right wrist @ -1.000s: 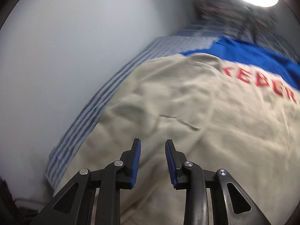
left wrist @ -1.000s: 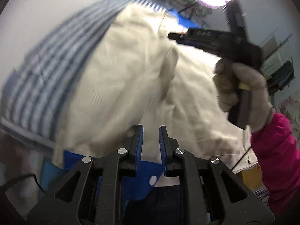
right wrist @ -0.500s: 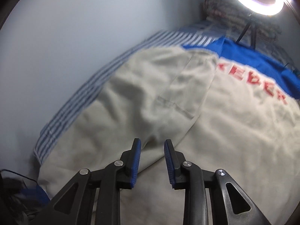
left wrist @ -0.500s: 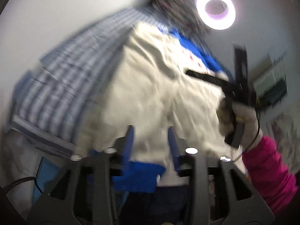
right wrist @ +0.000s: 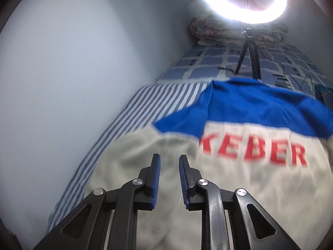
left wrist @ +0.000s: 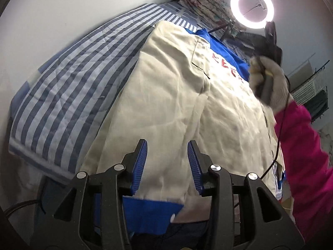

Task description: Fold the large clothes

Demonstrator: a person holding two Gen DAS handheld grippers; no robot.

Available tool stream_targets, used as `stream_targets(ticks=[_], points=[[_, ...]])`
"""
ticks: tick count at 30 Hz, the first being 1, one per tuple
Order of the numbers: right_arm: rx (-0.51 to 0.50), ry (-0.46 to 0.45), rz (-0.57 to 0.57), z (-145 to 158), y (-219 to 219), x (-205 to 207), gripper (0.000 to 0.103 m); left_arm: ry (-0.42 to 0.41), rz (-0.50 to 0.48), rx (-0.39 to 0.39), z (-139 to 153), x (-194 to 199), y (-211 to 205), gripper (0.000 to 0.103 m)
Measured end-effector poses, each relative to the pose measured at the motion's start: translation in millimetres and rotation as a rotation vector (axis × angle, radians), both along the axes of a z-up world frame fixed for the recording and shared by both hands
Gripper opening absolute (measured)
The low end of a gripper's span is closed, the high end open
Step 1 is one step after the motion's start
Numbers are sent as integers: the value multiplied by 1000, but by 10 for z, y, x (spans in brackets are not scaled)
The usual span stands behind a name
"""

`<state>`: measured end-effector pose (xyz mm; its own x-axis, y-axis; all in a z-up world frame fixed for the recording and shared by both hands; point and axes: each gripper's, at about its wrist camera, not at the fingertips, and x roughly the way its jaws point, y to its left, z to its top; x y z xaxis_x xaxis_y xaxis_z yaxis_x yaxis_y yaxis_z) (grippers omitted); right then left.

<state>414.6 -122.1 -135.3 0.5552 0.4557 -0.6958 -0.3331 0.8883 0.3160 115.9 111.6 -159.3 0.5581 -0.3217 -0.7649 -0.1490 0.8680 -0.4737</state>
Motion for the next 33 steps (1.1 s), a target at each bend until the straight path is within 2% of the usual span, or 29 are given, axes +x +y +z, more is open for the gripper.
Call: stream_targets(ticks=[5, 8, 11, 12, 13, 15, 17, 19, 21, 24, 28, 31, 33], points=[[2, -7, 61, -188, 312, 634, 16, 47, 35, 14, -194, 194, 90, 40], [-11, -7, 79, -411, 418, 960, 16, 88, 44, 3, -348, 273, 117, 40], [-76, 82, -45, -886, 238, 1318, 16, 100, 40, 14, -413, 305, 89, 40], [-100, 129, -97, -1062, 144, 1409, 11, 94, 34, 27, -406, 308, 66, 40], [-57, 165, -116, -1194, 39, 1458, 3, 90, 31, 37, -401, 310, 48, 40], [66, 169, -136, -1221, -141, 1459, 4, 84, 36, 33, -400, 304, 40, 40], [91, 177, -134, -1185, -193, 1455, 9, 77, 40, 20, -398, 306, 44, 40], [90, 155, -132, -1065, -213, 1376, 24, 59, 44, -10, -349, 282, 77, 40], [99, 142, -127, -933, -242, 1252, 24, 32, 43, -5, -240, 234, 117, 40], [113, 124, -94, -690, -273, 964, 24, -6, 35, -13, -109, 179, 246, 59], [89, 91, -30, -321, -296, 489, 24, 3, 103, -81, -167, 70, 562, 59], [71, 86, 30, -31, -245, -11, 24, 32, 148, -164, -298, 19, 811, 59], [53, 87, 81, 54, -189, -363, 24, 51, 163, -195, -366, -8, 903, 59]])
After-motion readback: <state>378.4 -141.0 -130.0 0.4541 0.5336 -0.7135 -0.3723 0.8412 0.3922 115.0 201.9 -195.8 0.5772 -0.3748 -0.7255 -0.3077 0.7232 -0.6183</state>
